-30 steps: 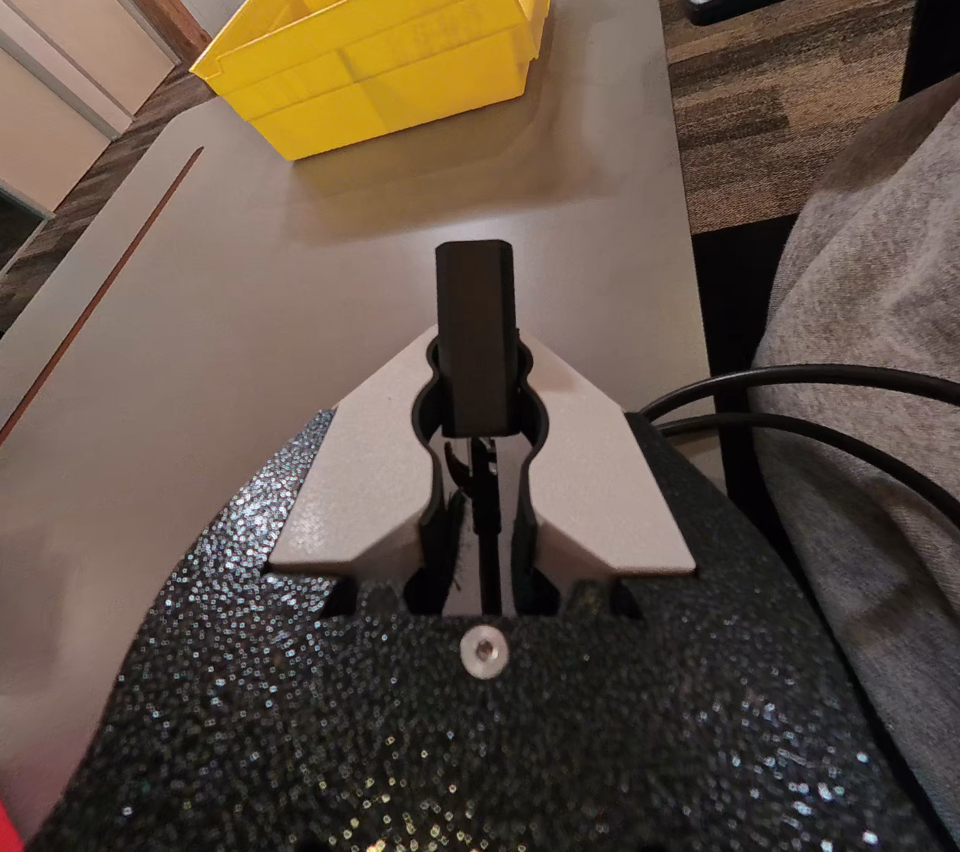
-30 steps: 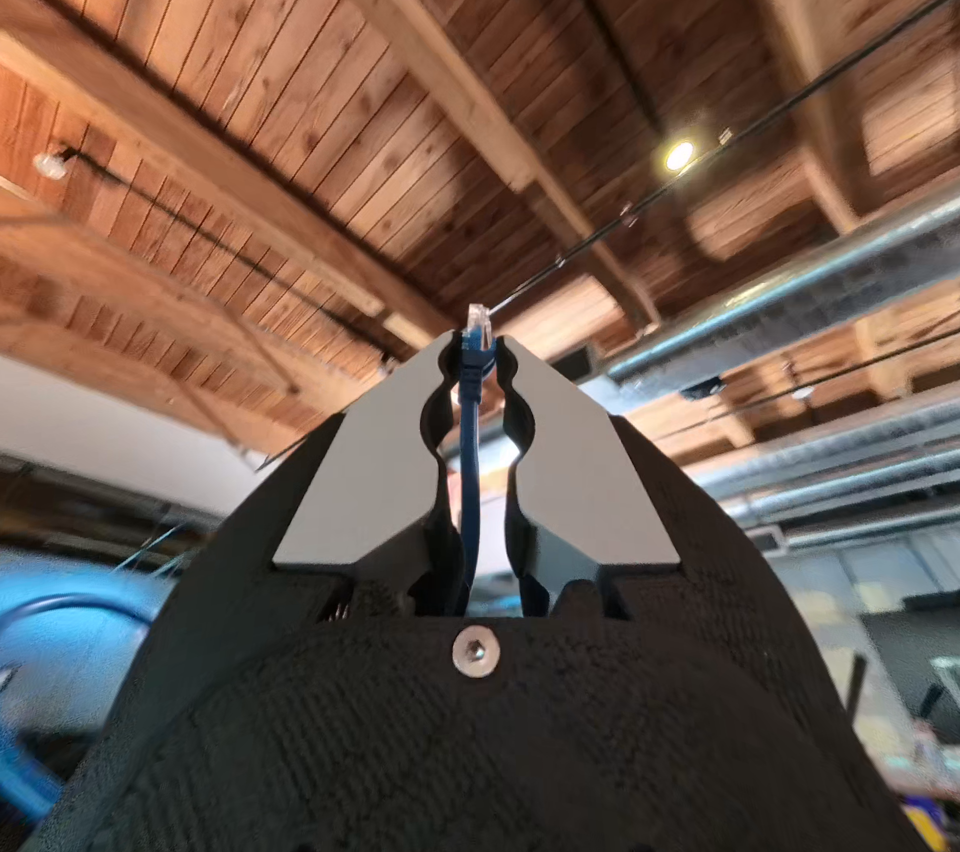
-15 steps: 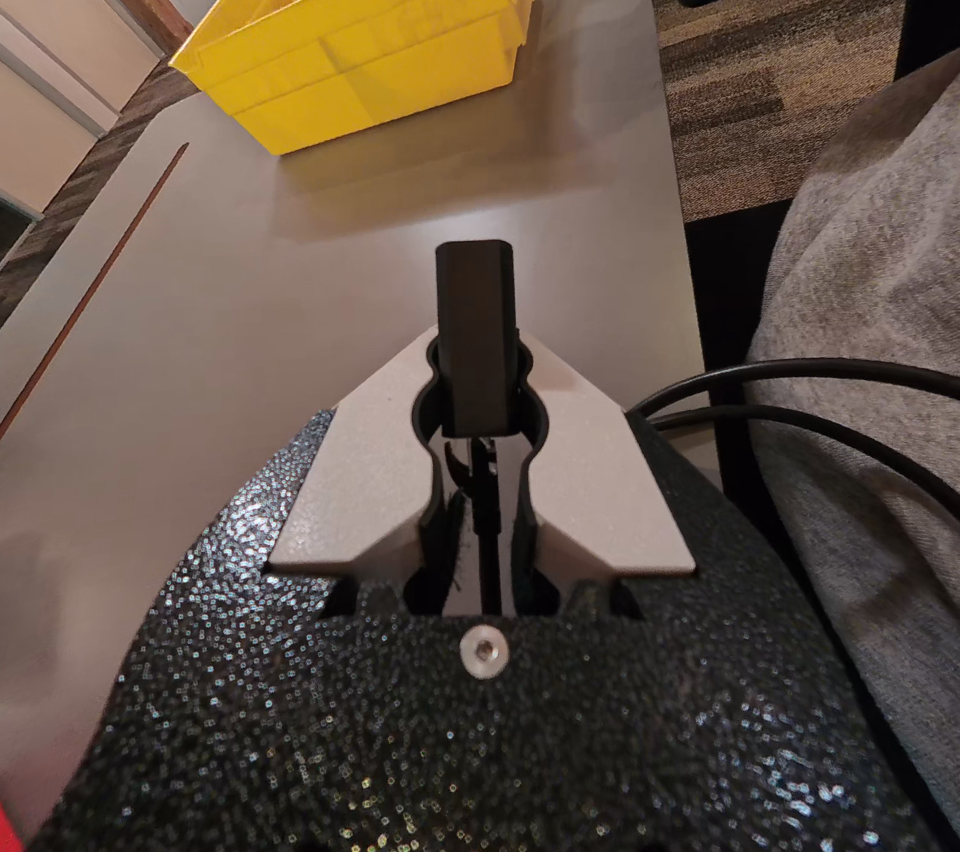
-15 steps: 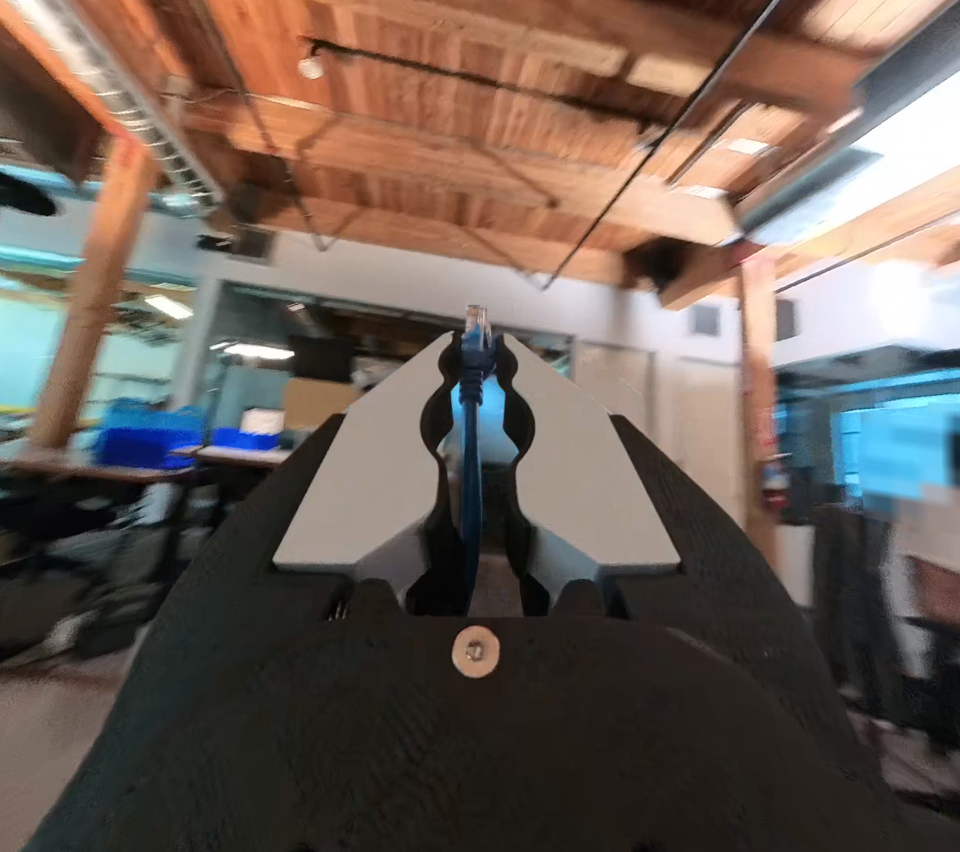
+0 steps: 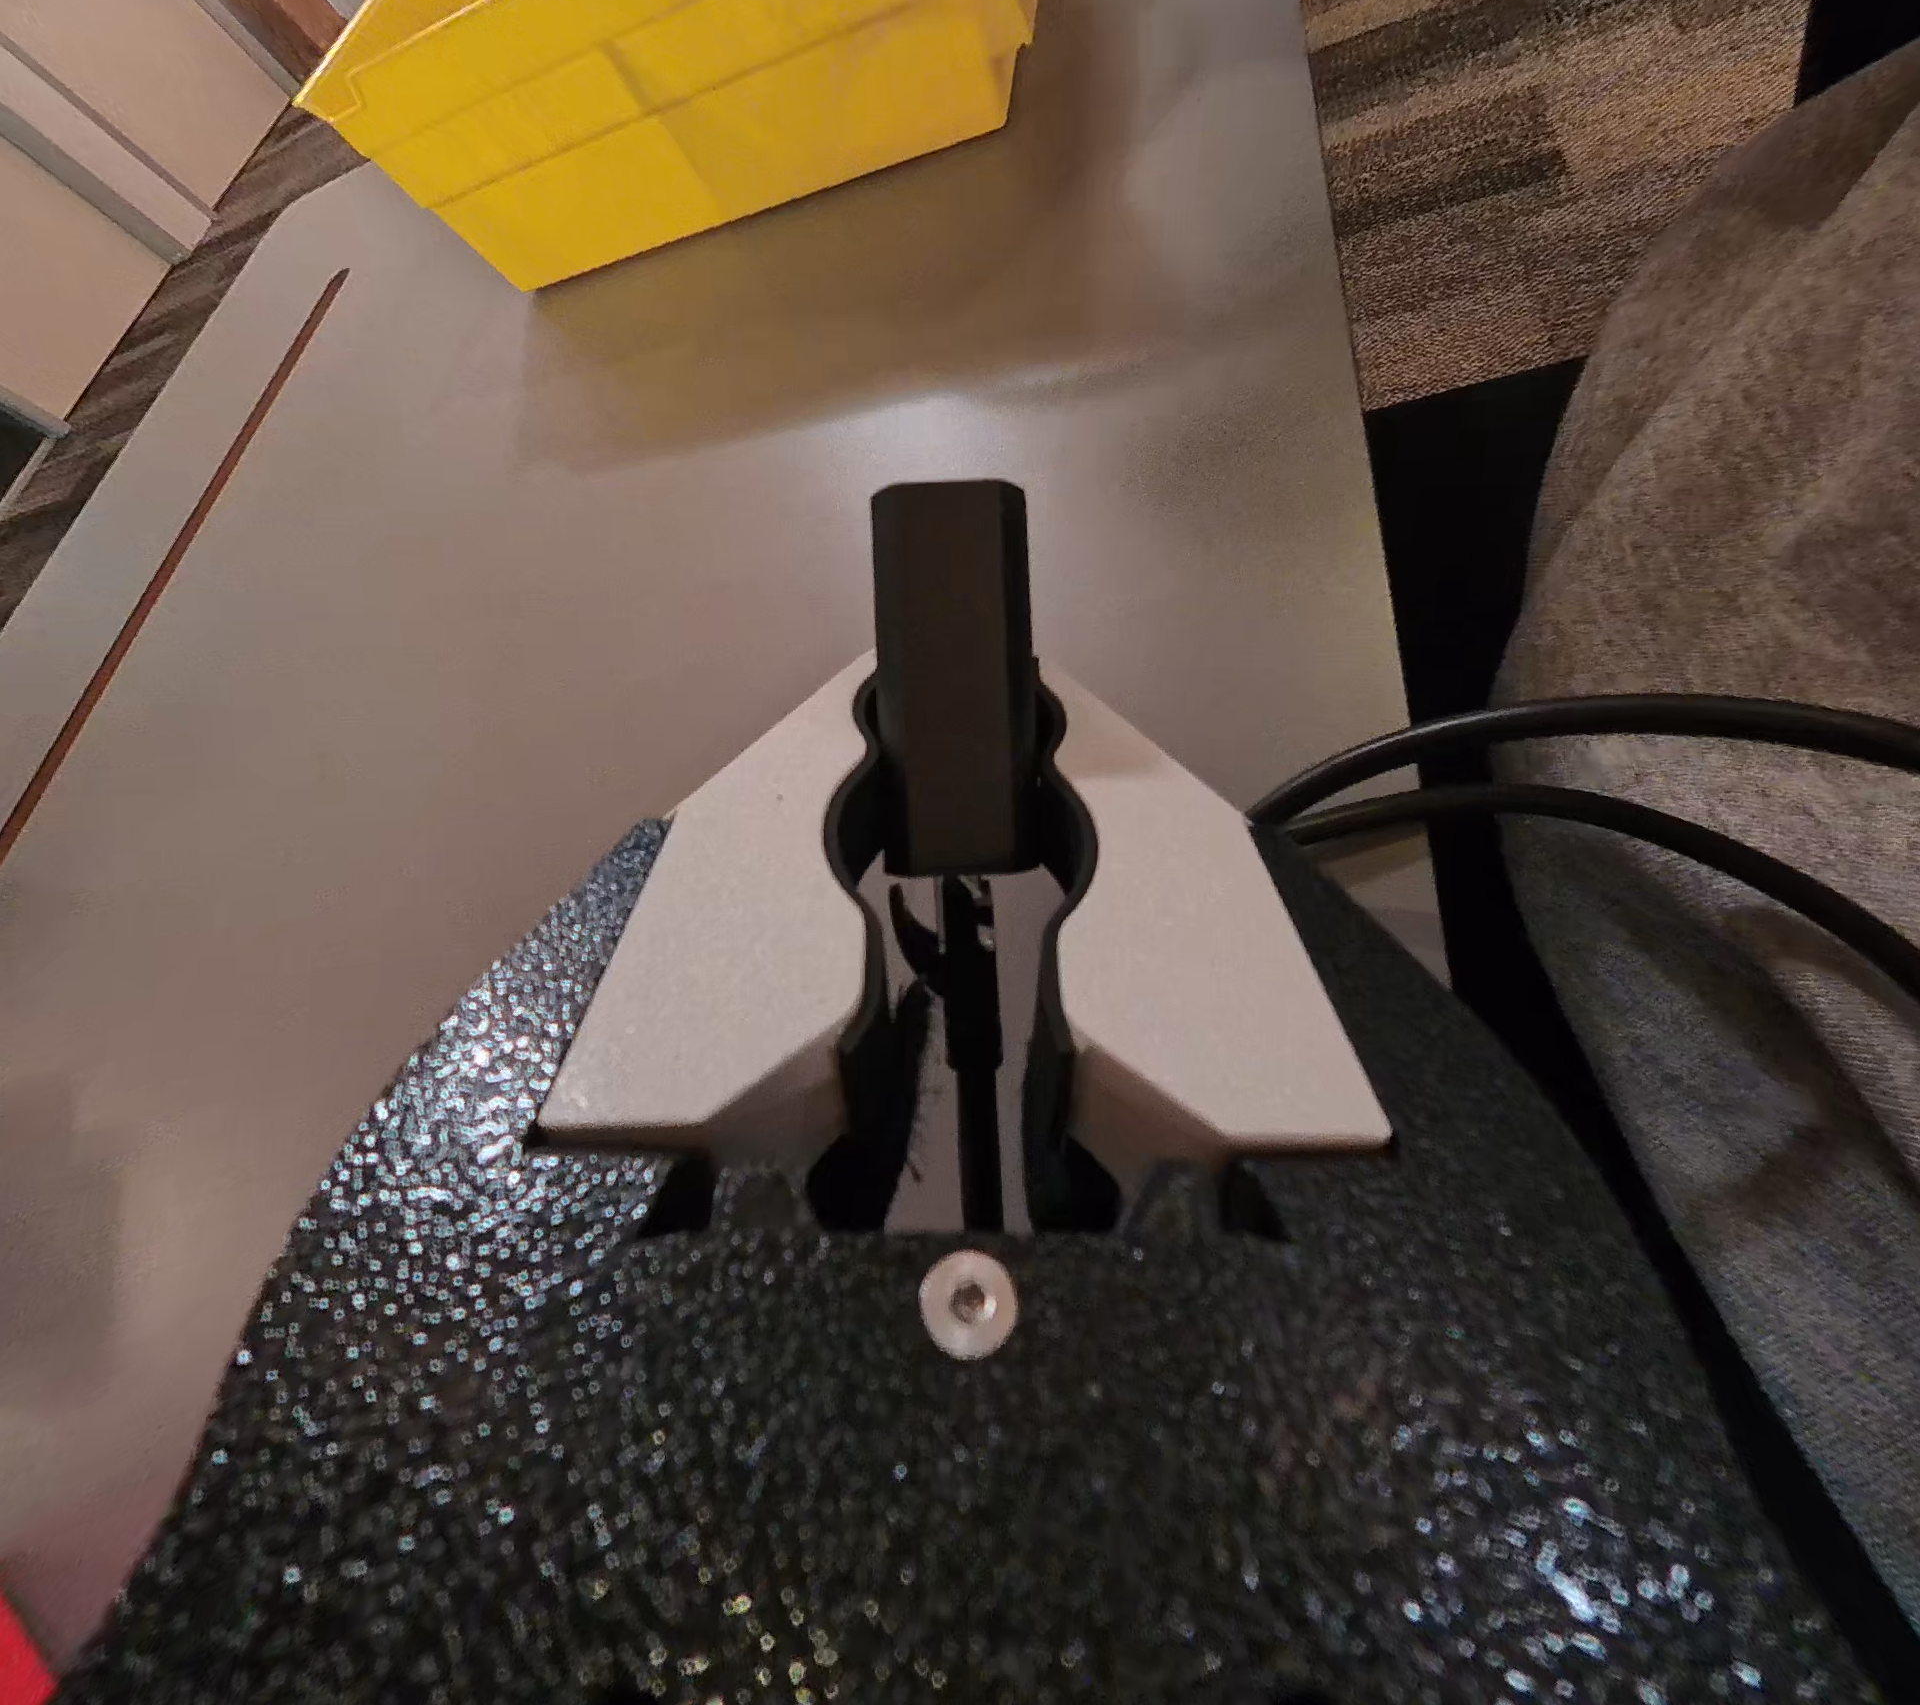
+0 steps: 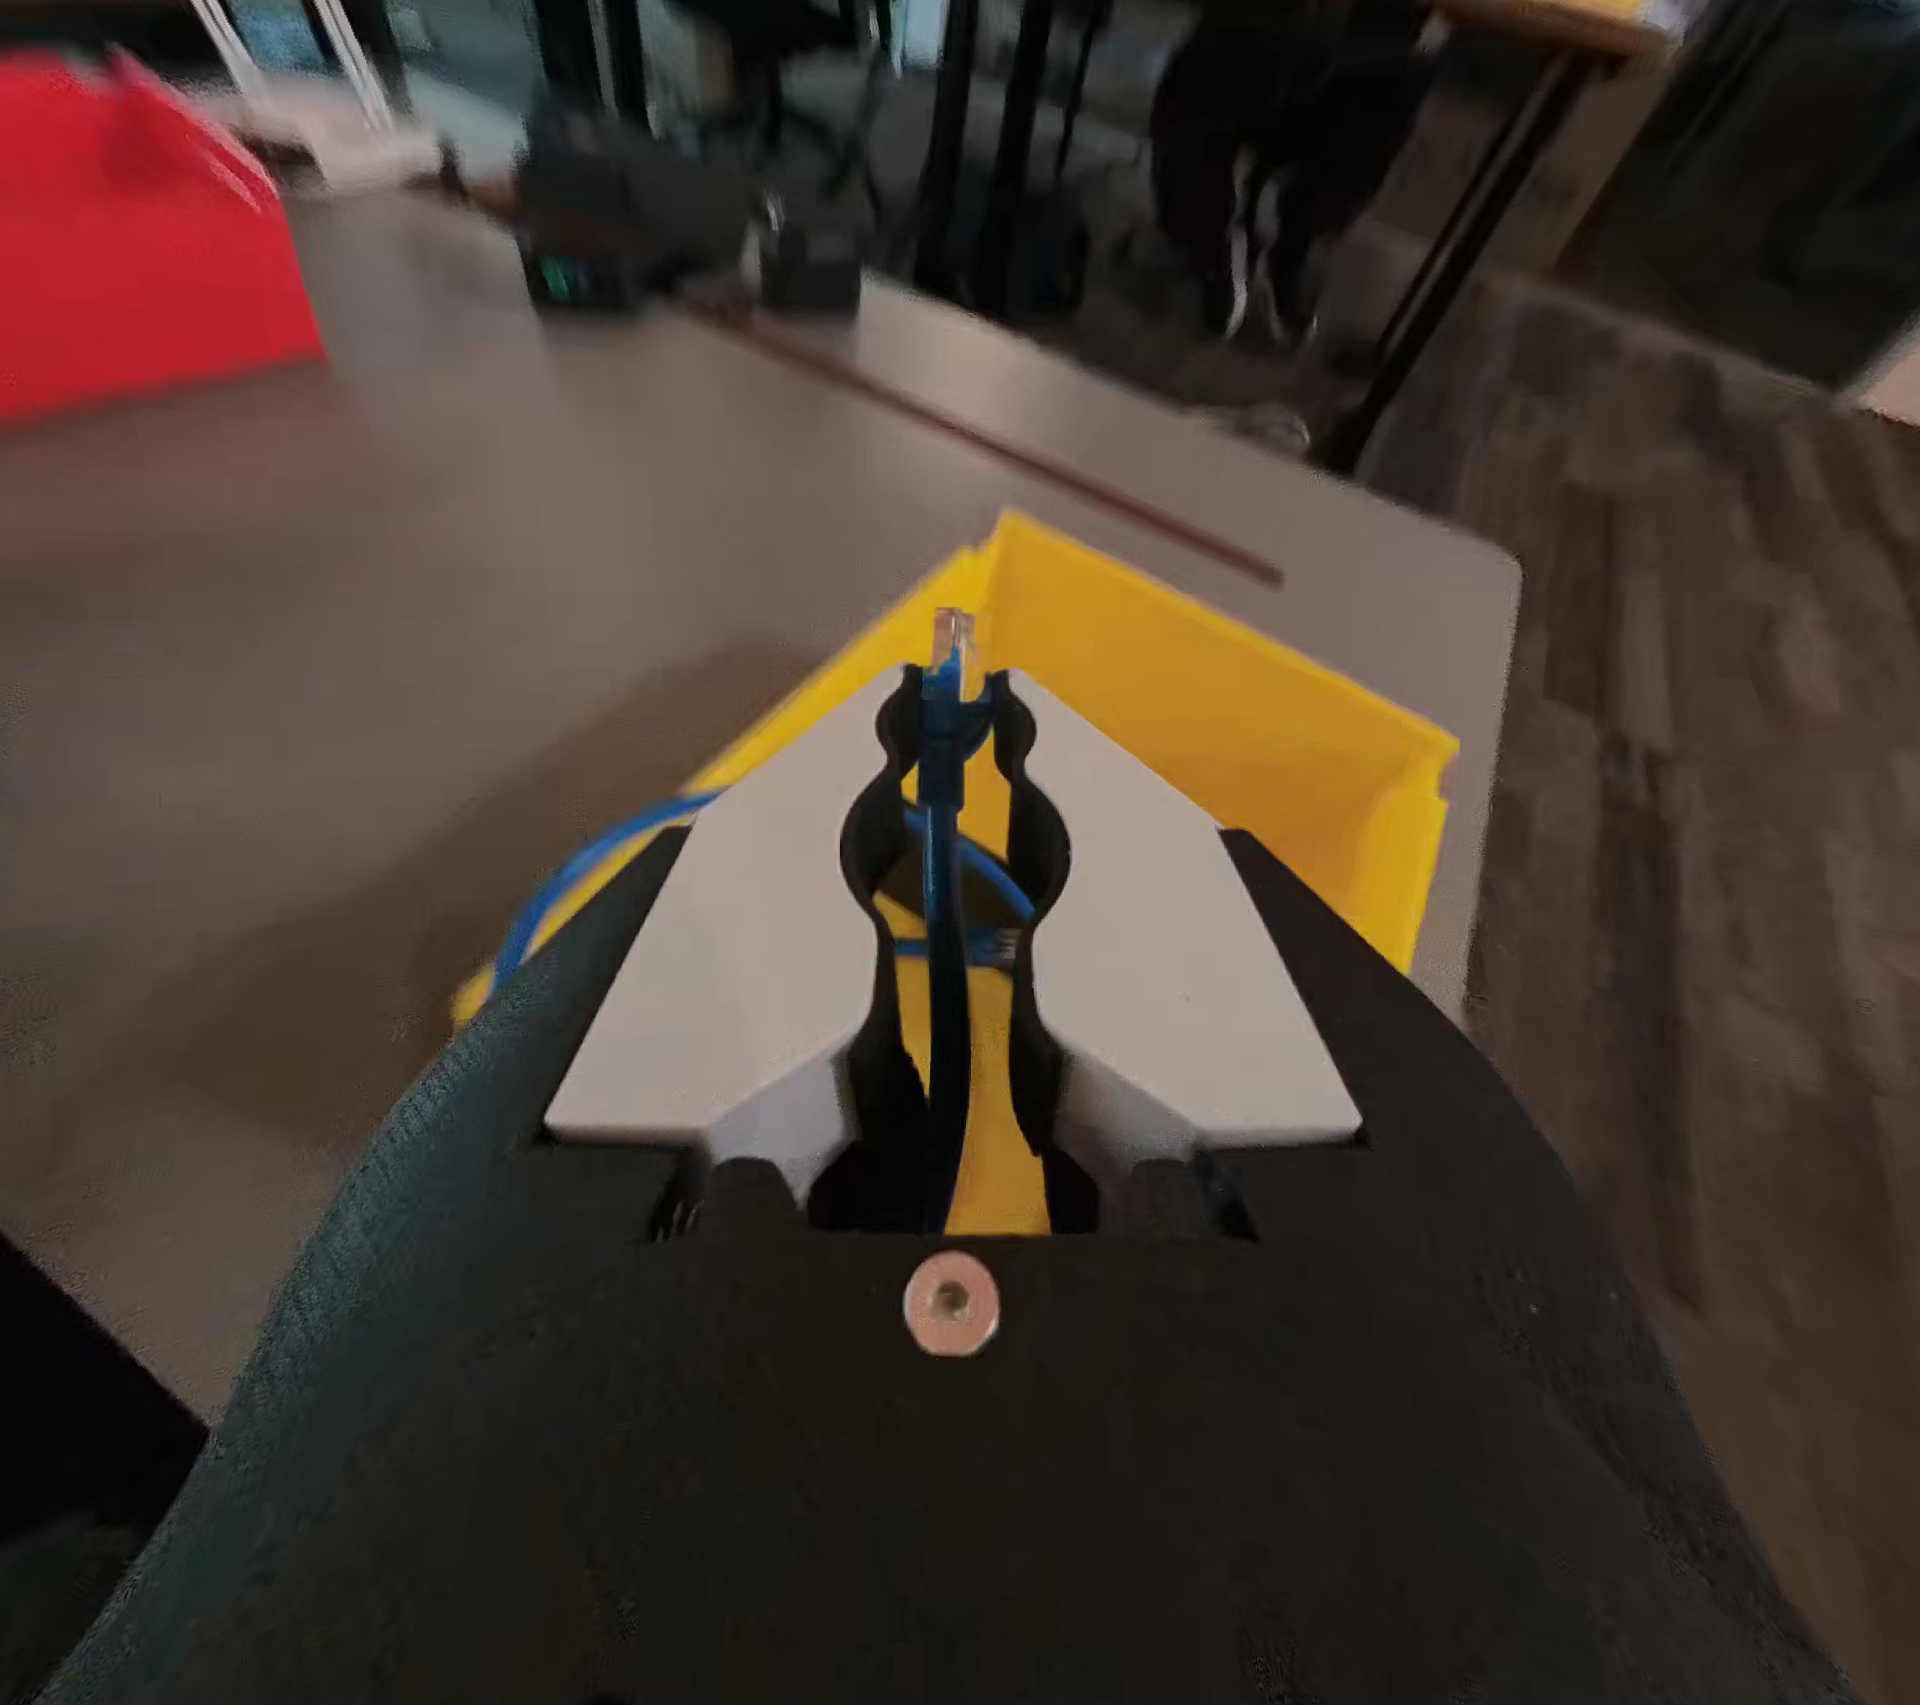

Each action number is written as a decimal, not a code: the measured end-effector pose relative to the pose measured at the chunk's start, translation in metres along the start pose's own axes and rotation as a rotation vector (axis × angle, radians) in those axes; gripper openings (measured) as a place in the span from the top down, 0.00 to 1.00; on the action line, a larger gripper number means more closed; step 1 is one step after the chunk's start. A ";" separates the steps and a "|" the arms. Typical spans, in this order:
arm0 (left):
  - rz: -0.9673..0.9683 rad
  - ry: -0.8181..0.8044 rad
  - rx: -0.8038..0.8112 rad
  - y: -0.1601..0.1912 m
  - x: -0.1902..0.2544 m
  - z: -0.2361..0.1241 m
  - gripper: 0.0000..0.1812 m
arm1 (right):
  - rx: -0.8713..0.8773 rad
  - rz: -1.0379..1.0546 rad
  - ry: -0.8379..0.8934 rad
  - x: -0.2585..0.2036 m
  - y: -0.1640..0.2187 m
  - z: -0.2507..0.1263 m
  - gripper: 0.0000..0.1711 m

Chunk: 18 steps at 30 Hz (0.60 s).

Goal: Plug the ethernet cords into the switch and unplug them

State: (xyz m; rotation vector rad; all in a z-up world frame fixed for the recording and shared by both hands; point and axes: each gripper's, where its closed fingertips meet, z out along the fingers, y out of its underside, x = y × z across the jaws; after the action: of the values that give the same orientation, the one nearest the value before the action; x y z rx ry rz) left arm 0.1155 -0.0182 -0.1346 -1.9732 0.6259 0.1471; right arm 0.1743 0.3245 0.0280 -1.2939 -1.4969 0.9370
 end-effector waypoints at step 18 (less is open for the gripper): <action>0.010 -0.018 -0.033 0.005 -0.003 0.002 0.88 | -0.685 -0.195 0.007 -0.012 0.113 0.013 0.52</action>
State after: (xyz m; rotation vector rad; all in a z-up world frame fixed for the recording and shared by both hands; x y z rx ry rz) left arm 0.1107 -0.0176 -0.1384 -1.9991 0.6253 0.1822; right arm 0.1950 0.3304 -0.0844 -1.5708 -1.9869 0.2855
